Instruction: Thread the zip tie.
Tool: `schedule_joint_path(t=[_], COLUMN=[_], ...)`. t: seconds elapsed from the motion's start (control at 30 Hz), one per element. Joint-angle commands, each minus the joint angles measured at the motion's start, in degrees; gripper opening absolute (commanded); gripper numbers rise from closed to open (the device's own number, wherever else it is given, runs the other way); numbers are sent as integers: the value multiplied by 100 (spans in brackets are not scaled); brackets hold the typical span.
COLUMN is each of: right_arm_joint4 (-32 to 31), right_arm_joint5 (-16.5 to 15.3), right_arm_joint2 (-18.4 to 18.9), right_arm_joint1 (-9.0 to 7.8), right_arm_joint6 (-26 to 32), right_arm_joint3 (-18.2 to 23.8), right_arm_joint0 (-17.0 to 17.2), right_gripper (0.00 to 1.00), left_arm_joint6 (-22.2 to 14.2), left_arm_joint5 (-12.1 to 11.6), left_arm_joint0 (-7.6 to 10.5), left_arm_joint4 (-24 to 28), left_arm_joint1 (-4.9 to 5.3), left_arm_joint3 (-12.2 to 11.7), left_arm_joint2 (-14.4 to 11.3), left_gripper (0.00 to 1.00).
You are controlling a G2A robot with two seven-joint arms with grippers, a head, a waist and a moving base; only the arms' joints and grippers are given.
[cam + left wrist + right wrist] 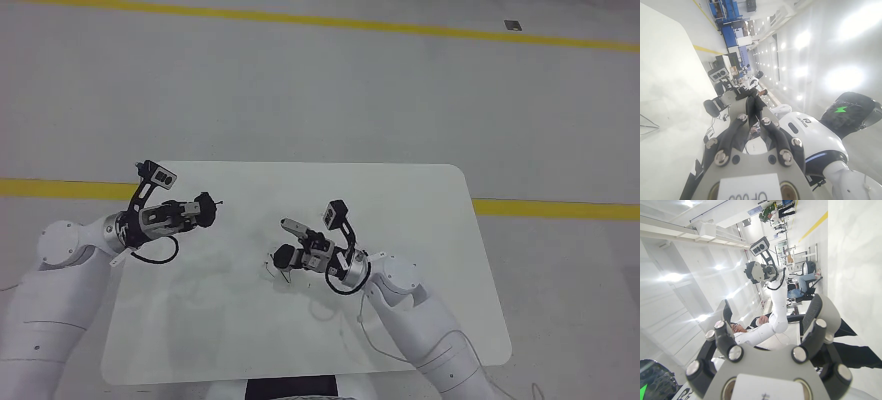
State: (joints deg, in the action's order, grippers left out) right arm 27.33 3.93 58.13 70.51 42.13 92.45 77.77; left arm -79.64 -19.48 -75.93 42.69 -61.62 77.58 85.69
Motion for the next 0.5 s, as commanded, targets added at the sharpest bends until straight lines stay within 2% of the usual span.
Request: schedule_joint_path(t=[0.0, 0.07, 0.13, 0.17, 0.3, 0.47], right_arm_joint4=[-1682, -2609, -3047, -3473, -4116, -4106], right_arm_joint5=[560, 1091, 1405, 1555, 1555, 1555], right_arm_joint2=[-154, -417, -630, -827, -1150, -1151], right_arm_joint1=[-48, -75, -69, -67, -9, 2], right_arm_joint6=[-51, 103, 204, 339, 250, 177], right_arm_joint3=[222, 431, 494, 452, 230, 247], right_arm_joint0=[-222, -446, -596, -736, -941, -933], right_gripper=[100, 100, 100, 100, 100, 100], left_arm_joint6=[0, 0, 0, 0, 0, 0], left_arm_joint5=[0, 0, 0, 0, 0, 0], left_arm_joint0=[0, 0, 0, 0, 0, 0], left_arm_joint4=[0, 0, 0, 0, 0, 0], left_arm_joint1=[0, 0, 0, 0, 0, 0], left_arm_joint3=[0, 0, 0, 0, 0, 0], left_arm_joint2=[0, 0, 0, 0, 0, 0], left_gripper=[0, 0, 0, 0, 0, 0])
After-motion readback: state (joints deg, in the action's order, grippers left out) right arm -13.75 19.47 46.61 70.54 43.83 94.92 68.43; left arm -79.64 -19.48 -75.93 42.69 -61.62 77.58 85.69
